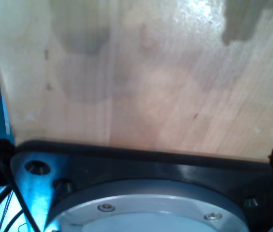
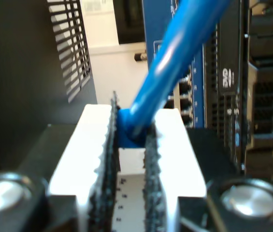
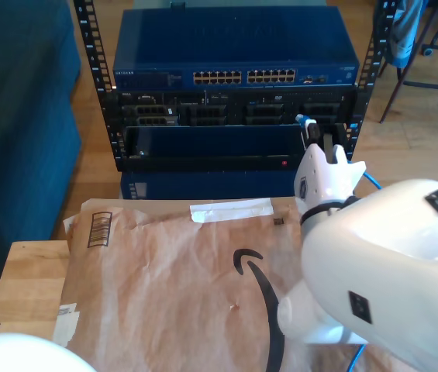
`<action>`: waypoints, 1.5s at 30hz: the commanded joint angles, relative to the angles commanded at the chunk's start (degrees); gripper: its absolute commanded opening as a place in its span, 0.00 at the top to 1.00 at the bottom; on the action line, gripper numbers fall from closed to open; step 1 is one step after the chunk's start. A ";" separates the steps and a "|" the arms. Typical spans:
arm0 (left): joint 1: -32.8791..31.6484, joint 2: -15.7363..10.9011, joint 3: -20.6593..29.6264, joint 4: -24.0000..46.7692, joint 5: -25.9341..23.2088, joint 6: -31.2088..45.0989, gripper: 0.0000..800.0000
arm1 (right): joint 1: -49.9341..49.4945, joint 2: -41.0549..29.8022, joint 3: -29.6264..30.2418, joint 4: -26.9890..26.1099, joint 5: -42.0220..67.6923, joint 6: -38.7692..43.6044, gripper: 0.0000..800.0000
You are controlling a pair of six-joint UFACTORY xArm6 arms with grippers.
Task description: Grab the cable and plug it in
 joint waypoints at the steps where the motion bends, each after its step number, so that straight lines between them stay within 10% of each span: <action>1: 0.00 0.00 0.00 0.00 0.00 0.00 0.00 | 0.00 0.35 -0.44 0.35 -0.09 -0.44 1.00; 45: 0.00 0.00 0.00 0.00 0.00 0.00 0.00 | -0.09 17.93 -28.13 7.38 -0.44 -11.52 1.00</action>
